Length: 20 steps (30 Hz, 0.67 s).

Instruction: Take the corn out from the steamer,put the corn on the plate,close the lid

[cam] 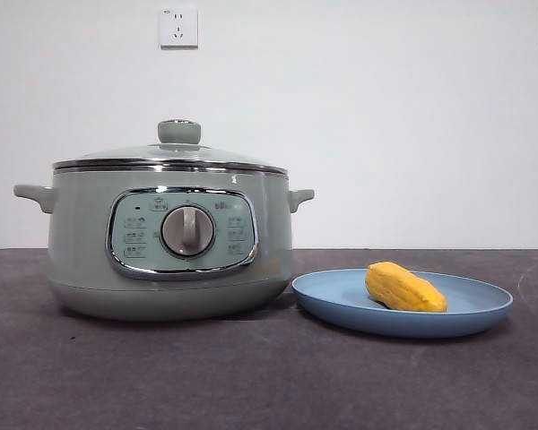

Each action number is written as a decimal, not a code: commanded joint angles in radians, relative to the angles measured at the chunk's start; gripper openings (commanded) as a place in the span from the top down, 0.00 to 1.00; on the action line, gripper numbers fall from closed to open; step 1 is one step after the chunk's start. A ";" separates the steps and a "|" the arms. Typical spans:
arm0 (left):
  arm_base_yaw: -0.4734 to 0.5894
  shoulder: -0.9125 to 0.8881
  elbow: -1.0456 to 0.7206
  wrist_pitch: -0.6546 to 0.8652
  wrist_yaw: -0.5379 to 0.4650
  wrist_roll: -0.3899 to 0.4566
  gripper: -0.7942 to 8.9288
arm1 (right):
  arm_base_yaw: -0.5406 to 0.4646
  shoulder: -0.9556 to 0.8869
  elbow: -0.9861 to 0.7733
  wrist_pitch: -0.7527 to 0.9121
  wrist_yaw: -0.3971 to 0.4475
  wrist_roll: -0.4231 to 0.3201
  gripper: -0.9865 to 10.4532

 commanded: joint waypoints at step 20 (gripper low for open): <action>0.003 -0.003 -0.014 0.007 -0.002 -0.006 0.92 | -0.356 -0.439 -0.489 0.755 0.026 -0.100 0.91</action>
